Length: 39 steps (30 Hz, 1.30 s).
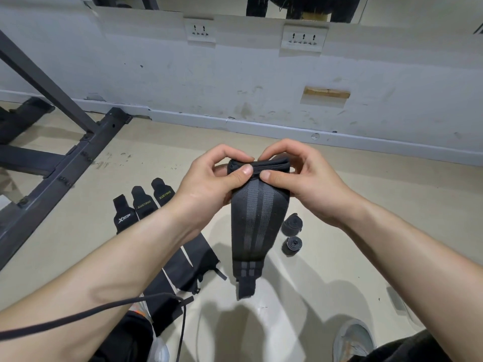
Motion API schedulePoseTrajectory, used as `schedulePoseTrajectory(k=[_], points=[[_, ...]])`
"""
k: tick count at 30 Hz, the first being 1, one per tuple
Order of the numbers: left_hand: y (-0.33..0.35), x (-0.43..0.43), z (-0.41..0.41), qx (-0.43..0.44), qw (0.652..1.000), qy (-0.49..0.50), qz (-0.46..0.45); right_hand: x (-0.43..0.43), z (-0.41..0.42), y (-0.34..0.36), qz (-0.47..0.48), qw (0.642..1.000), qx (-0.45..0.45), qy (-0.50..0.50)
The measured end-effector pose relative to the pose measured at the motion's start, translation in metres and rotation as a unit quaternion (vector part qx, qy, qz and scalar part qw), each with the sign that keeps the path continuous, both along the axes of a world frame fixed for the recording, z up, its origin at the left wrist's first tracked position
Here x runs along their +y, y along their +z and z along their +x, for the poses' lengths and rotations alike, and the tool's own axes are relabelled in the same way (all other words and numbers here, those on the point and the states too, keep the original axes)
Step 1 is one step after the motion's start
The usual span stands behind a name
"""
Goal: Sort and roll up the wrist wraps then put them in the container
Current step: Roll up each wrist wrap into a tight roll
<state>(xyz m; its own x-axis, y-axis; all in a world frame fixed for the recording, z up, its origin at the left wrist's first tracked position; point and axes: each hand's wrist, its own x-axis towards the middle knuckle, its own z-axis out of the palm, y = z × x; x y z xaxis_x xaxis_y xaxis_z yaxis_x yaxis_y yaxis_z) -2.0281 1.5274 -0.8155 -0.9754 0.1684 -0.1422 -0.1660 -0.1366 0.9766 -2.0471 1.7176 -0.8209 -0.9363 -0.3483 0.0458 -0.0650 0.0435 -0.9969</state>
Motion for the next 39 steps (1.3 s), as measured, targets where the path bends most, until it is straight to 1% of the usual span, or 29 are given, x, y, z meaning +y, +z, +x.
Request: schedulePoseTrajectory(k=[2, 4, 6, 8, 10, 12, 13, 14, 16, 17, 21, 25, 30, 32, 34, 36, 37, 39], points=[[0.003, 0.0, 0.0, -0.045, 0.998, 0.001, 0.045, 0.001, -0.001, 0.0, 0.004, 1.0, 0.008, -0.002], [0.003, 0.0, -0.001, -0.058, 0.996, 0.004, 0.068, 0.0, -0.002, -0.001, 0.007, 1.0, 0.014, -0.006], [0.001, 0.001, -0.001, -0.05, 0.997, 0.009, 0.056, -0.002, -0.001, -0.003, 0.011, 1.0, 0.006, -0.012], [-0.002, 0.0, -0.001, -0.046, 0.999, 0.019, 0.02, -0.004, 0.0, -0.005, 0.02, 1.0, -0.007, -0.011], [-0.004, -0.002, -0.001, -0.049, 0.998, 0.025, 0.002, -0.004, 0.0, -0.006, 0.002, 0.999, -0.045, 0.003], [-0.003, -0.004, -0.002, -0.048, 0.999, 0.024, 0.001, -0.006, 0.0, -0.007, -0.04, 0.993, -0.114, -0.002], [-0.003, -0.005, -0.003, -0.045, 0.999, 0.024, 0.0, -0.006, -0.001, -0.008, -0.038, 0.99, -0.137, -0.019], [-0.002, -0.005, -0.002, -0.04, 0.999, 0.024, 0.0, -0.006, -0.002, -0.009, -0.01, 0.989, -0.142, -0.036], [-0.001, -0.005, -0.002, -0.031, 0.999, 0.033, -0.001, -0.007, -0.001, -0.011, 0.046, 0.992, -0.115, -0.03], [-0.002, -0.005, -0.002, -0.028, 0.999, 0.039, -0.004, -0.007, 0.0, -0.01, 0.053, 0.993, -0.099, -0.02], [-0.006, -0.005, -0.003, -0.034, 0.998, 0.054, -0.019, -0.007, 0.0, -0.01, 0.024, 0.996, -0.072, -0.034], [-0.01, -0.001, 0.002, -0.018, 0.997, -0.019, -0.077, -0.008, -0.001, -0.014, 0.023, 0.997, -0.046, -0.051], [-0.015, -0.002, -0.002, -0.006, 0.997, 0.01, -0.072, -0.008, 0.0, -0.011, 0.023, 0.999, -0.002, -0.047], [-0.016, -0.002, -0.003, -0.005, 0.998, 0.02, -0.065, -0.007, 0.0, -0.008, 0.014, 0.999, -0.021, -0.036], [-0.017, -0.001, -0.002, -0.008, 0.998, 0.022, -0.05, -0.008, 0.0, -0.006, 0.0, 0.997, -0.075, -0.023], [-0.019, 0.0, -0.001, -0.011, 0.999, 0.023, -0.043, -0.009, 0.001, -0.005, 0.007, 0.992, -0.124, -0.015], [-0.02, 0.0, -0.001, -0.013, 0.999, 0.026, -0.042, -0.009, 0.001, -0.006, 0.02, 0.991, -0.131, -0.015], [-0.021, 0.001, 0.0, -0.014, 0.999, 0.028, -0.038, -0.011, 0.002, -0.01, 0.044, 0.993, -0.104, -0.02]])
